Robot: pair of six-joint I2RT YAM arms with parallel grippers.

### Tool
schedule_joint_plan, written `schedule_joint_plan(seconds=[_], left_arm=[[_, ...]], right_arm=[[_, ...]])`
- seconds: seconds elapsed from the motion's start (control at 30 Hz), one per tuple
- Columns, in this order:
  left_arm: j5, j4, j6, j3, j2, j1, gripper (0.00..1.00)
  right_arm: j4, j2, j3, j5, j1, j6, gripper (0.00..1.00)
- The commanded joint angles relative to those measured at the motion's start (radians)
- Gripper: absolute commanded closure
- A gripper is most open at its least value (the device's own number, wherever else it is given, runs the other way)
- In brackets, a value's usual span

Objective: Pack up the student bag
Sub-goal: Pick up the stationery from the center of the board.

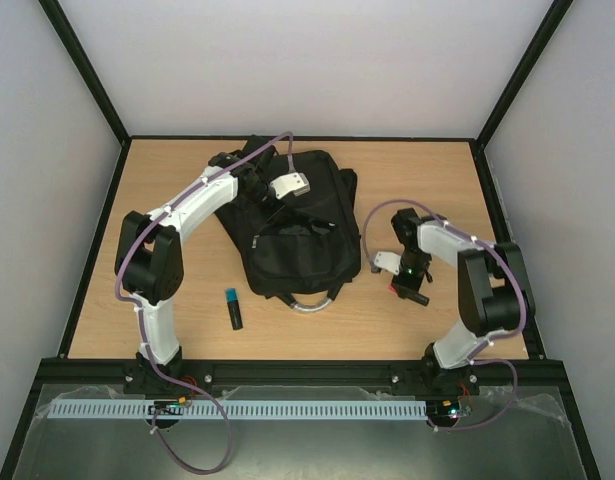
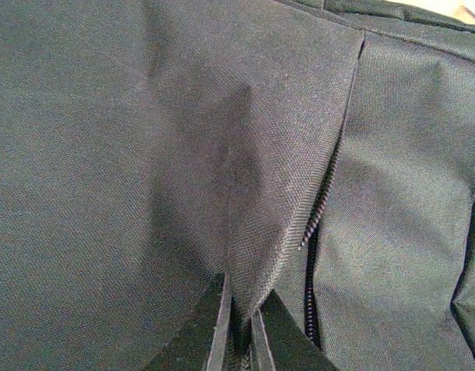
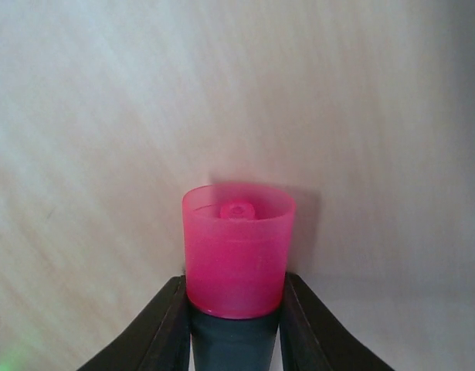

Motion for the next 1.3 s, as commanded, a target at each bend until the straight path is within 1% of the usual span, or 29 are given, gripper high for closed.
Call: schedule_joint_plan(seconds=[0.0,0.13,0.23,0.3,0.37,0.43,0.57,0.73,0.87,1.03,1.2,1.27], left_arm=[[0.05,-0.021,-0.004,0.027,-0.014,-0.016,0.98],[0.048,-0.021,-0.004,0.022,-0.015,-0.016,0.98],[0.05,-0.02,-0.004,0.021,-0.015,-0.016,0.98],[0.05,-0.018,-0.005,0.021,-0.014,-0.016,0.98],[0.05,-0.018,-0.005,0.022,-0.013,-0.016,0.98],[0.05,-0.02,-0.006,0.023,-0.011,-0.016,0.98],[0.056,-0.02,-0.006,0.03,-0.006,-0.016,0.98],[0.059,-0.018,-0.007,0.03,-0.003,-0.016,0.98],[0.065,-0.018,-0.007,0.031,-0.004,-0.016,0.98],[0.063,-0.02,-0.007,0.026,-0.011,-0.016,0.98],[0.058,-0.02,-0.007,0.017,-0.02,-0.019,0.98],[0.054,-0.018,-0.005,0.014,-0.023,-0.02,0.98]], right_arm=[[0.047,0.149,0.117,-0.016,0.006,0.233,0.78],[0.044,0.155,0.154,0.0,0.006,0.254,0.76],[0.036,0.127,0.151,0.011,0.006,0.266,0.64],[0.032,0.101,0.142,0.022,0.004,0.285,0.54],[0.032,0.072,0.126,0.039,-0.002,0.309,0.49],[0.028,0.048,0.104,0.054,-0.013,0.324,0.47],[-0.022,-0.02,0.051,0.051,-0.067,0.358,0.47],[-0.033,-0.086,-0.01,0.067,-0.079,0.345,0.47],[-0.02,-0.085,-0.042,0.07,-0.078,0.348,0.48],[-0.01,-0.055,-0.027,0.051,-0.079,0.37,0.55],[-0.004,-0.03,-0.016,0.034,-0.08,0.387,0.59],[-0.003,-0.023,-0.01,0.028,-0.08,0.393,0.64]])
